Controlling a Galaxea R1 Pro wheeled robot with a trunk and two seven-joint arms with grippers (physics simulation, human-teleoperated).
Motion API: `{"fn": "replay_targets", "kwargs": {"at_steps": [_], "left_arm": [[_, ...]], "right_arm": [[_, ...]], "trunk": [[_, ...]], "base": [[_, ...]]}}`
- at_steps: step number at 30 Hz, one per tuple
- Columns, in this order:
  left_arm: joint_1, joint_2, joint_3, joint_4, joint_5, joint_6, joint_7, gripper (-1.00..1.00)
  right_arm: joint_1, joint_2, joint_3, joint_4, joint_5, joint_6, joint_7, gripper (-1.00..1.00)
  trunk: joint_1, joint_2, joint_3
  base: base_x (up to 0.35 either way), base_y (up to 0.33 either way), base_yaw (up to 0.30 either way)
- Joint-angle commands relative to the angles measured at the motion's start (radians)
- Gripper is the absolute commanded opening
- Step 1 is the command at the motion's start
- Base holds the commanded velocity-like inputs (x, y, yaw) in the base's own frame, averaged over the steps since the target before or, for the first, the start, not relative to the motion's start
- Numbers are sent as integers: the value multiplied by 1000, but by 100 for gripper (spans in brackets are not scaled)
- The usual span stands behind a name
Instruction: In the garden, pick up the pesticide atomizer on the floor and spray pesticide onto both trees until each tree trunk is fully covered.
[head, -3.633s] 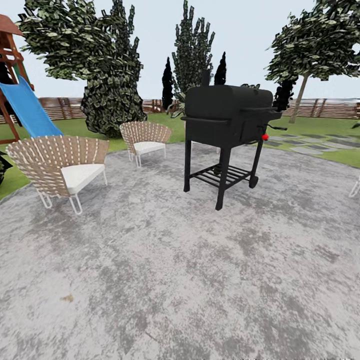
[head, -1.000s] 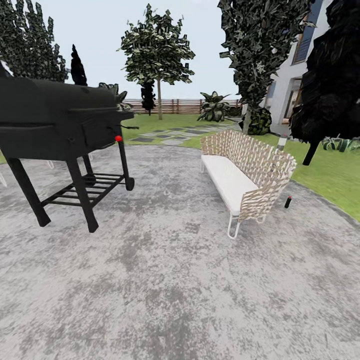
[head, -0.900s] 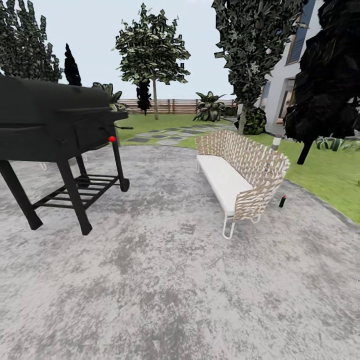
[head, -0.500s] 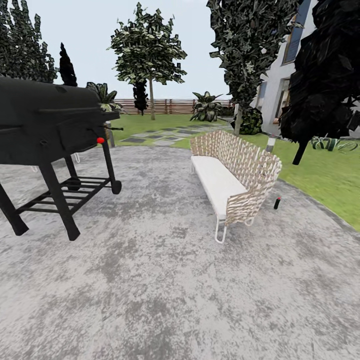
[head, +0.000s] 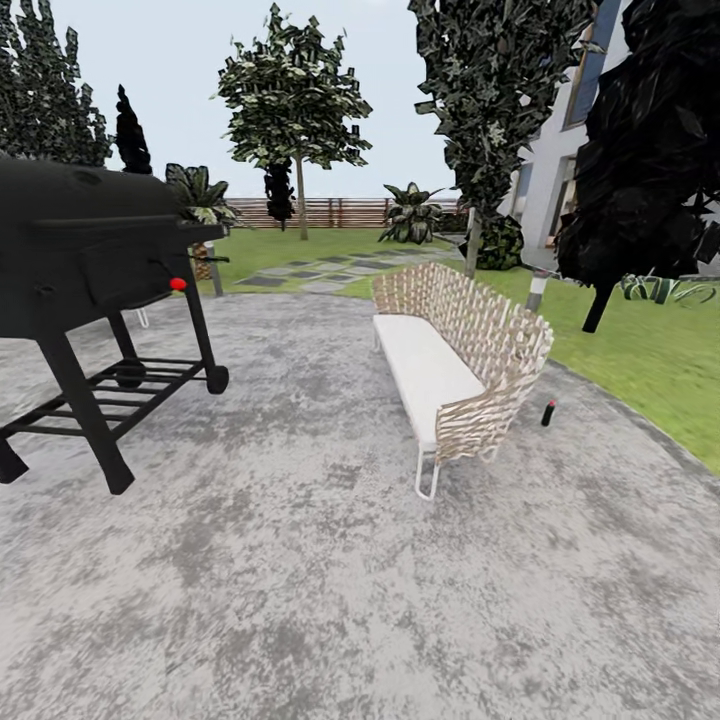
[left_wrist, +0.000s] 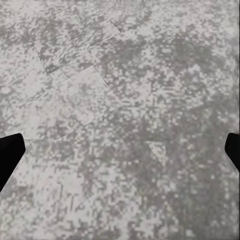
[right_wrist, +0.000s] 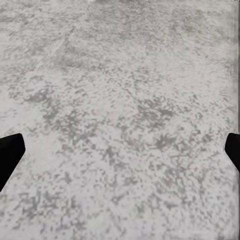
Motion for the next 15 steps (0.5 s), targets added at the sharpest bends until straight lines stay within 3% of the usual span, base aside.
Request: {"fn": "replay_targets", "kwargs": {"at_steps": [1,15], "left_arm": [[0,0,0,0,0,0,0,100],[0,1,0,1,0,0,0,100]], "right_arm": [[0,0,-1,0,0,0,0,100],[0,0,-2,1,-1,0,-2,100]], "trunk": [[0,0,0],[0,0,0]], "base": [[235,-202,-66],[237,-200,-236]]}}
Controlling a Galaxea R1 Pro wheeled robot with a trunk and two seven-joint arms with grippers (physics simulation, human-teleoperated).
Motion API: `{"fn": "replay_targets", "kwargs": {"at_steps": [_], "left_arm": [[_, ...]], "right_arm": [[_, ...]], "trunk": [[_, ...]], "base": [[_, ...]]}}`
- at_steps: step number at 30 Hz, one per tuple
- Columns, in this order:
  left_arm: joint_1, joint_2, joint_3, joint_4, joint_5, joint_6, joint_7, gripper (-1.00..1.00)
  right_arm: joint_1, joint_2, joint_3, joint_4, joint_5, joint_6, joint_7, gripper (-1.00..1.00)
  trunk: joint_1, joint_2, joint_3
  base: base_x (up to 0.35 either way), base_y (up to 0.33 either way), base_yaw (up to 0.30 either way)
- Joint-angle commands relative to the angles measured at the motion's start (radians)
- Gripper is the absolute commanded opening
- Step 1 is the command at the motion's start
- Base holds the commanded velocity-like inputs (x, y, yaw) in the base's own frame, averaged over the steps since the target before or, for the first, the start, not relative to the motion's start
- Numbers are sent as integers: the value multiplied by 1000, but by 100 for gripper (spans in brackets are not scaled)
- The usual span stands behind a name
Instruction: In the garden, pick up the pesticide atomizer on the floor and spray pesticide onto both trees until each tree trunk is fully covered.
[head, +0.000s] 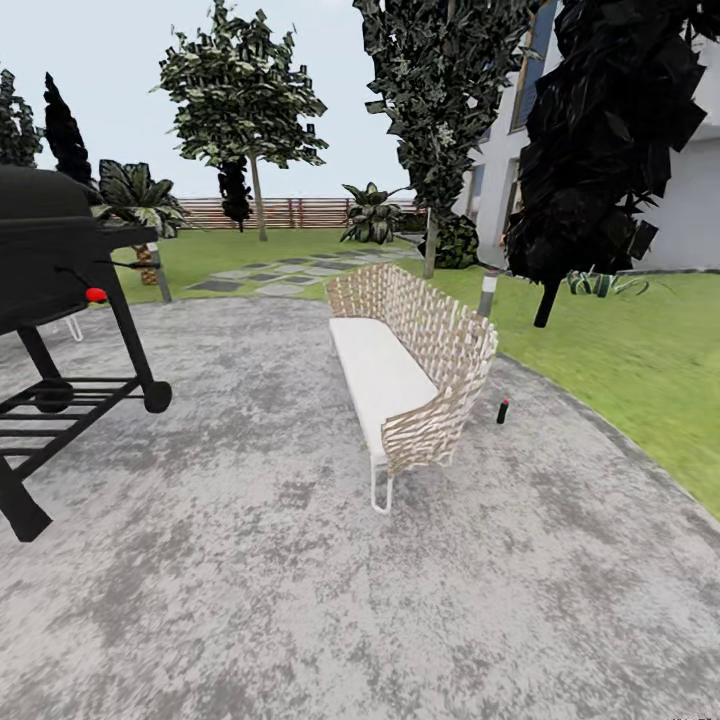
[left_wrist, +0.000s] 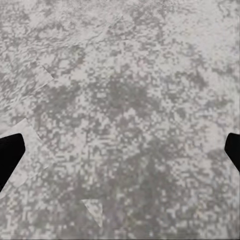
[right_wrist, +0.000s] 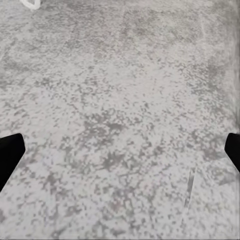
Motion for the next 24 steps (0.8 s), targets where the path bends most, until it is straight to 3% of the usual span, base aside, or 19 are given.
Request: {"fn": "replay_targets", "kwargs": {"at_steps": [1,16,24], "left_arm": [[0,0,0,0,0,0,0,100],[0,0,0,0,0,0,0,100],[0,0,0,0,0,0,0,100]], "right_arm": [[0,0,0,0,0,0,0,100],[0,0,1,1,1,0,1,100],[0,0,4,1,1,0,3,100]], "trunk": [[0,0,0],[0,0,0],[0,0,0]], "base": [[237,-200,-264],[237,-201,-261],[237,-211,-68]]}}
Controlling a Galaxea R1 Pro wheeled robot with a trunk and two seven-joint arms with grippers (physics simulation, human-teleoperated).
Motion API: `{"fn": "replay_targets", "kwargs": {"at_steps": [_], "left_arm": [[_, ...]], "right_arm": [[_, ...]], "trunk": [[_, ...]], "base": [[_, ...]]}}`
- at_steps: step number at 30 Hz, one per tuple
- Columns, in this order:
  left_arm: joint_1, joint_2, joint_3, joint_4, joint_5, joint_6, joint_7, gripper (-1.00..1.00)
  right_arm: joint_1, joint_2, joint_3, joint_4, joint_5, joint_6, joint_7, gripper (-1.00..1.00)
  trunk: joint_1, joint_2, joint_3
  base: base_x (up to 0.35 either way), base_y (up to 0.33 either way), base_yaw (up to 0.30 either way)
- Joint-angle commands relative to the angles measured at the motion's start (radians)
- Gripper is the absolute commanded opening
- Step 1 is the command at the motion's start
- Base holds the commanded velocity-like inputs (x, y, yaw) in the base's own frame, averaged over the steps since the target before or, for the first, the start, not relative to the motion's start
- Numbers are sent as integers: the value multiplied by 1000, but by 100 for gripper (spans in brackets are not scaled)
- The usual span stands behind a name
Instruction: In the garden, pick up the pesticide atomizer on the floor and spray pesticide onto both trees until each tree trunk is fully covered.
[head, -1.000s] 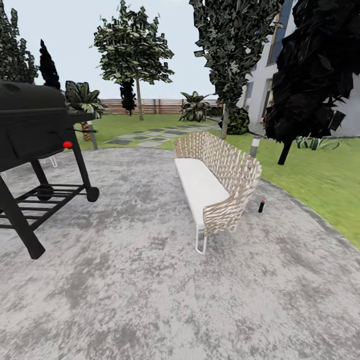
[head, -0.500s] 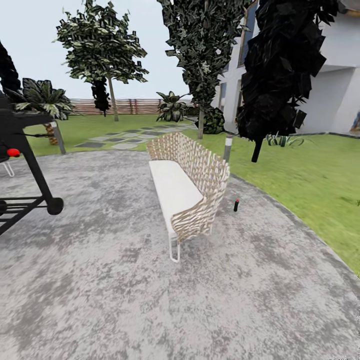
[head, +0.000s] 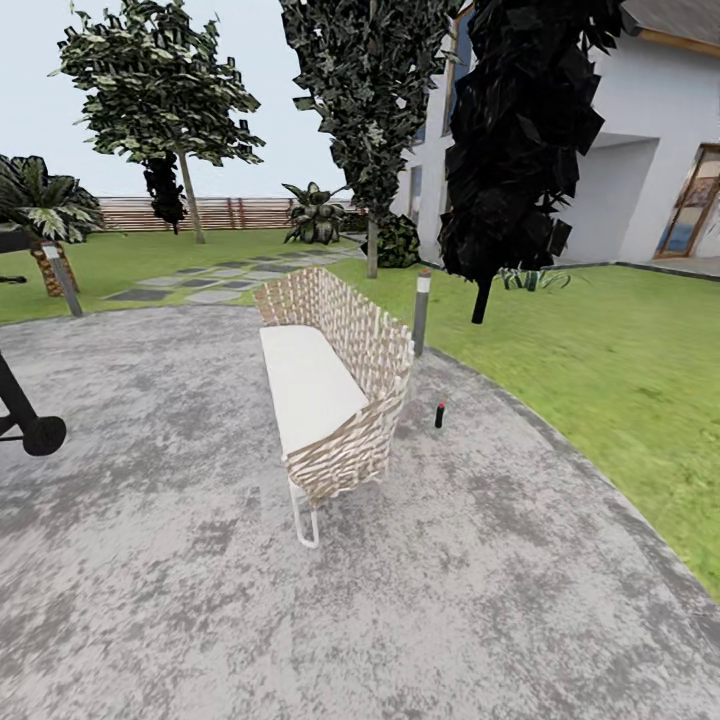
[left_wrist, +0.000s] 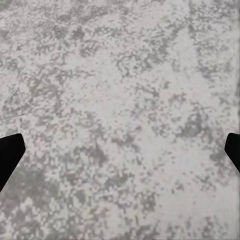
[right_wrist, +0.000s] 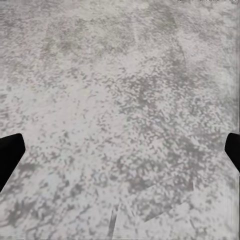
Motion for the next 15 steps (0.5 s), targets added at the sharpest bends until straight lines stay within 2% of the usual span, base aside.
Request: {"fn": "replay_targets", "kwargs": {"at_steps": [1,15], "left_arm": [[0,0,0,0,0,0,0,100],[0,0,0,0,0,0,0,100]], "right_arm": [[0,0,1,0,1,0,0,100],[0,0,1,33,0,0,1,100]], "trunk": [[0,0,0],[0,0,0]], "base": [[237,-213,-7],[237,-214,-1]]}}
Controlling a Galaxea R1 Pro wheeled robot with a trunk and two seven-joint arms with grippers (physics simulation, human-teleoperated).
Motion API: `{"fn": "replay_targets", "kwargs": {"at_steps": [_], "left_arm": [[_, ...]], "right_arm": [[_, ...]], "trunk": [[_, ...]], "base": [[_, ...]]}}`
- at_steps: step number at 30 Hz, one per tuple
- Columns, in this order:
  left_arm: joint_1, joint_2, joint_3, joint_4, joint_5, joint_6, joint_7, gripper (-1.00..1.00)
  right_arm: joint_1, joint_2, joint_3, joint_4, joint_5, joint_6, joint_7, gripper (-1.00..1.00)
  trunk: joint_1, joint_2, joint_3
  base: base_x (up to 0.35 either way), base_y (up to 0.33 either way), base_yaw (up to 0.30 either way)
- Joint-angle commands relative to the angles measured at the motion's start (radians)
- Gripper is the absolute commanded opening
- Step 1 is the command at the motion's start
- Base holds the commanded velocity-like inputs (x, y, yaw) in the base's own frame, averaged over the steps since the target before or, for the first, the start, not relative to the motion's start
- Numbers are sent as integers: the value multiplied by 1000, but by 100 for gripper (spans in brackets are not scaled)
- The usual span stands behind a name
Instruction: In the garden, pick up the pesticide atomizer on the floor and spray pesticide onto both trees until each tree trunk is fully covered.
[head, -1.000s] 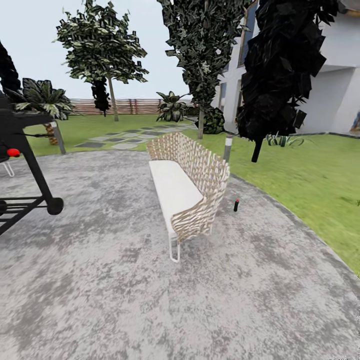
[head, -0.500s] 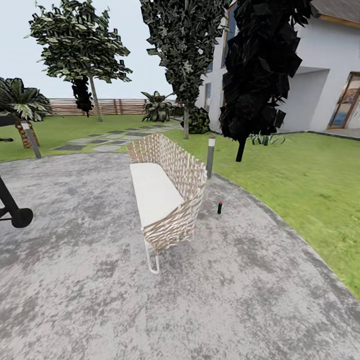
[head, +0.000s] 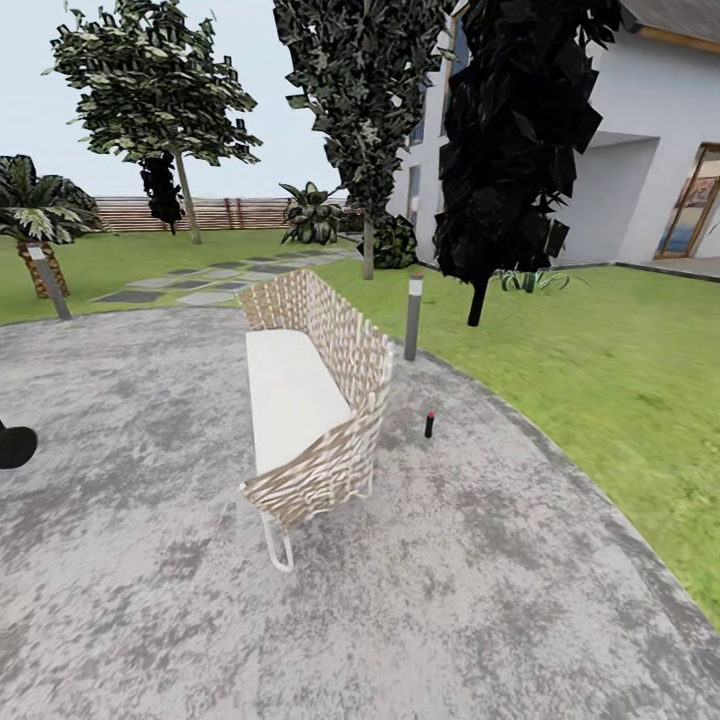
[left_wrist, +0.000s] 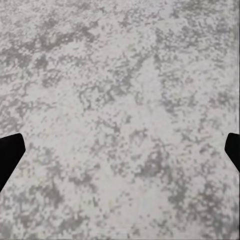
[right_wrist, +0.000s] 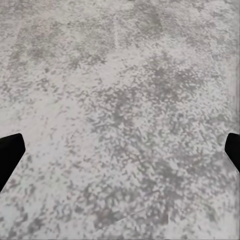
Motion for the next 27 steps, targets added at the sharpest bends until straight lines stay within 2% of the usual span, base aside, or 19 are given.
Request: {"fn": "replay_targets", "kwargs": {"at_steps": [1,27], "left_arm": [[0,0,0,0,0,0,0,100],[0,0,0,0,0,0,0,100]], "right_arm": [[0,0,0,0,0,-1,0,100],[0,1,-2,-1,-2,0,-4,100]], "trunk": [[0,0,0],[0,0,0]], "base": [[237,-214,0],[231,-229,0]]}}
